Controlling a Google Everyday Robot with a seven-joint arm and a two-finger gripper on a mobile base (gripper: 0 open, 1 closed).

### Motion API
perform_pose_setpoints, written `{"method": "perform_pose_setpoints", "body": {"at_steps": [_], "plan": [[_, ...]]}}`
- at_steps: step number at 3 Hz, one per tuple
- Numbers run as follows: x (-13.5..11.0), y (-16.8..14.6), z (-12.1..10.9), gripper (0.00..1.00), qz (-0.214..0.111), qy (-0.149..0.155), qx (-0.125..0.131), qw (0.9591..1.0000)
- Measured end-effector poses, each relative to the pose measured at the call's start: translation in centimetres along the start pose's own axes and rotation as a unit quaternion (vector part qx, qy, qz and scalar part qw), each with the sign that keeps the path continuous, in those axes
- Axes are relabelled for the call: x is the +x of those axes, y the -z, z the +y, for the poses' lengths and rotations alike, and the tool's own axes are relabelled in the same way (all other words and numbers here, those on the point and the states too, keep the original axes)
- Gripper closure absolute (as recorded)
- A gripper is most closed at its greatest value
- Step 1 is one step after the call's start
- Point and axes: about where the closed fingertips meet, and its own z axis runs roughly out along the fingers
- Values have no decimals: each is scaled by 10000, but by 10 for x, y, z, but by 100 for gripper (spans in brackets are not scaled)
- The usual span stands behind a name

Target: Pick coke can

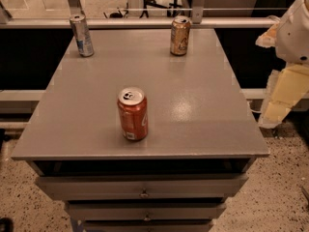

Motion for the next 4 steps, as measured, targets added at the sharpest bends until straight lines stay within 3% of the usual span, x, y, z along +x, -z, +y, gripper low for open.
{"method": "perform_pose_setpoints", "body": {"at_steps": [1, 2, 3, 4], "plan": [[0, 0, 0, 0, 0, 0, 1, 10000], [-3, -12, -4, 0, -293, -67, -73, 9995], [-30, -67, -4, 0, -1274, -185, -427, 9908], [-78, -101, 2, 0, -2380, -274, -745, 9680]]}}
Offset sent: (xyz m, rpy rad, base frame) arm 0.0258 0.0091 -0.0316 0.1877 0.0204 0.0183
